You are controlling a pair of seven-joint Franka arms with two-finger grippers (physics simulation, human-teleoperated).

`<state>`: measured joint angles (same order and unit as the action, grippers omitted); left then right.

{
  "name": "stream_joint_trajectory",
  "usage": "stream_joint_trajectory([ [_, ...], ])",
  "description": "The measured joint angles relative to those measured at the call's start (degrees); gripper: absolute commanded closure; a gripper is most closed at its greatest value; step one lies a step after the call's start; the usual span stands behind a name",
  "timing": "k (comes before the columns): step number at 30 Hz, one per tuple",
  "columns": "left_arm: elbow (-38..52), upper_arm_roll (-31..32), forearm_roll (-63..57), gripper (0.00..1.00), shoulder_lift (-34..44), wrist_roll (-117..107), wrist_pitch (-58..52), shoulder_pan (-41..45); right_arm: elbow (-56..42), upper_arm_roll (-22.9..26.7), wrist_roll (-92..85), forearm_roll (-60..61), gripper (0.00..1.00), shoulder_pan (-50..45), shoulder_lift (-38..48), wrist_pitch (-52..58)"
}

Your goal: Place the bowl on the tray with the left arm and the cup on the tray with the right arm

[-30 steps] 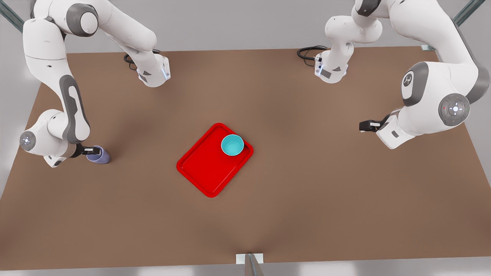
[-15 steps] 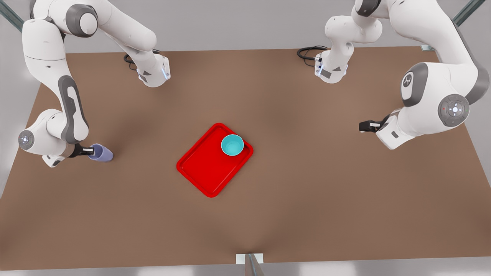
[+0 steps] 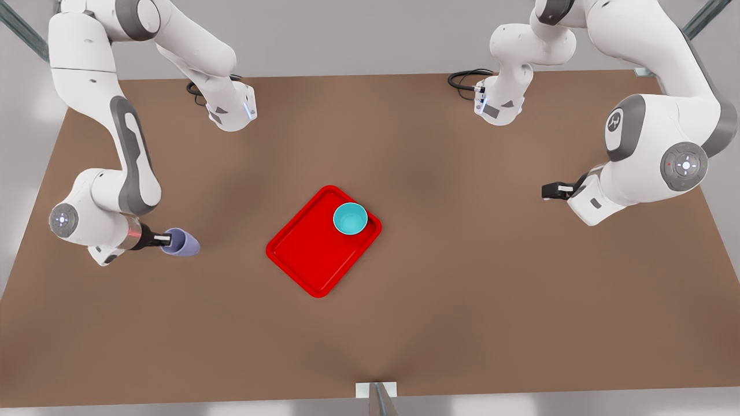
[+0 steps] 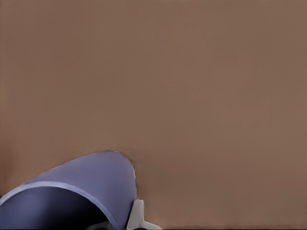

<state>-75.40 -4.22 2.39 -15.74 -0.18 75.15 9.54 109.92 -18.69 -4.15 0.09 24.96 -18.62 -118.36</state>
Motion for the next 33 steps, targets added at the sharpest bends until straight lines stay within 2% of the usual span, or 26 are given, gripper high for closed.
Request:
stream_joint_trajectory([
  [4, 0.0, 0.0, -0.1, 0.00, -0.1, -0.1, 0.0, 0.0, -2.7, -7.0, 13.8, 0.0, 0.79, -2.4, -1.0, 2.0],
  [9, -0.1, 0.0, 0.0, 0.00, -0.2, -0.2, 0.0, 0.0, -10.5, -7.5, 30.7, 0.0, 0.79, -14.6, -5.0, 2.4],
  [12, 0.0, 0.0, 0.0, 0.00, -0.4, -0.2, 0.1, 0.0, -19.7, -7.4, 34.9, 1.9, 0.79, -20.4, -12.0, 2.5],
  [16, 0.0, -0.2, 0.0, 0.00, -0.5, -0.1, 0.3, 0.0, -21.9, -7.4, 35.1, 2.0, 0.79, -26.6, -14.4, 2.3],
  [23, 0.0, -0.2, 0.0, 0.00, -1.0, -0.2, 0.4, 0.1, -24.6, -7.4, 34.8, -2.4, 0.79, -26.9, -21.4, 1.4],
  [28, 0.0, -0.2, 0.0, 0.00, -1.1, -0.2, 0.4, 0.0, -24.3, -7.1, 35.0, -4.3, 0.79, -28.7, -22.3, 0.5],
  [29, 0.0, -0.2, 0.0, 0.00, -1.1, -0.2, 0.4, 0.0, -24.3, -7.1, 35.0, -4.4, 0.60, -28.7, -22.3, 0.5],
  [30, 0.0, -0.2, 0.0, 0.00, -1.1, -0.2, 0.4, 0.0, -24.1, -7.1, 35.1, -4.7, 0.30, -28.7, -22.3, 0.7],
  [31, 0.0, -0.2, 0.0, 0.00, -1.1, -0.2, 0.4, 0.0, -23.8, -7.1, 35.2, -4.7, 0.13, -28.7, -22.3, 0.7],
  [32, 0.0, -0.2, 0.0, 0.00, -1.1, -0.2, 0.4, 0.0, -23.6, -7.1, 35.2, -4.8, 0.00, -28.7, -22.3, 0.7],
  [33, 0.0, -0.2, 0.0, 0.00, -1.1, -0.2, 0.4, 0.0, -23.2, -7.1, 35.2, -4.9, 0.00, -28.7, -22.3, 0.7],
])
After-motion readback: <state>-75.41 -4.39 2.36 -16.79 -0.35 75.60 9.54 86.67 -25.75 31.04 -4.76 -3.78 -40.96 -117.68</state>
